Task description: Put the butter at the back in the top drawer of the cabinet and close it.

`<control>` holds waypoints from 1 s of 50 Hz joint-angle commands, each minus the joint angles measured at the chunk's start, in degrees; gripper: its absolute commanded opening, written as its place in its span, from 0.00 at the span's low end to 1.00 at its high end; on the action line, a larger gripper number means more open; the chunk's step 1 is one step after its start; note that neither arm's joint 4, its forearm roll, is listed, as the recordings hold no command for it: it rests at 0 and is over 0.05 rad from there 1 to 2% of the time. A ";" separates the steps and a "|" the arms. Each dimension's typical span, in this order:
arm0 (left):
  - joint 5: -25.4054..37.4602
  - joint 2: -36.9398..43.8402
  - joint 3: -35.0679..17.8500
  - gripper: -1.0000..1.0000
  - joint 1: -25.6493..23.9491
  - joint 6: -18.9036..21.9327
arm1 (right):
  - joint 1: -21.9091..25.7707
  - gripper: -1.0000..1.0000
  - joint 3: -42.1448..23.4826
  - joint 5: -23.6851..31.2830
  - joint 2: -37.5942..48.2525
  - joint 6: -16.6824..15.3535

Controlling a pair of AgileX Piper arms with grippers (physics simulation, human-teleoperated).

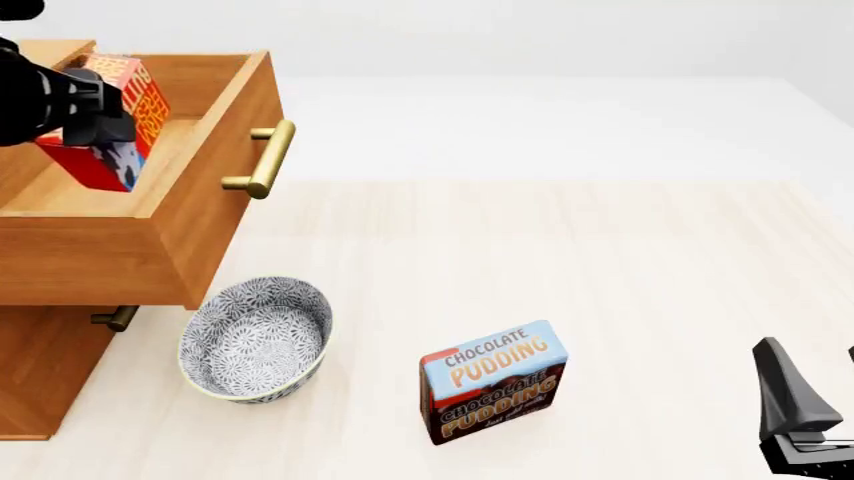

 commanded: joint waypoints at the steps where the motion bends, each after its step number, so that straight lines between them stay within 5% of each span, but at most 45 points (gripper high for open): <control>1: -0.37 -0.52 -0.29 0.00 0.41 0.26 | 0.00 1.00 0.00 0.00 0.00 0.00; 50: -4.31 3.13 1.26 0.00 4.66 1.06 | 0.00 1.00 0.00 0.00 0.00 0.00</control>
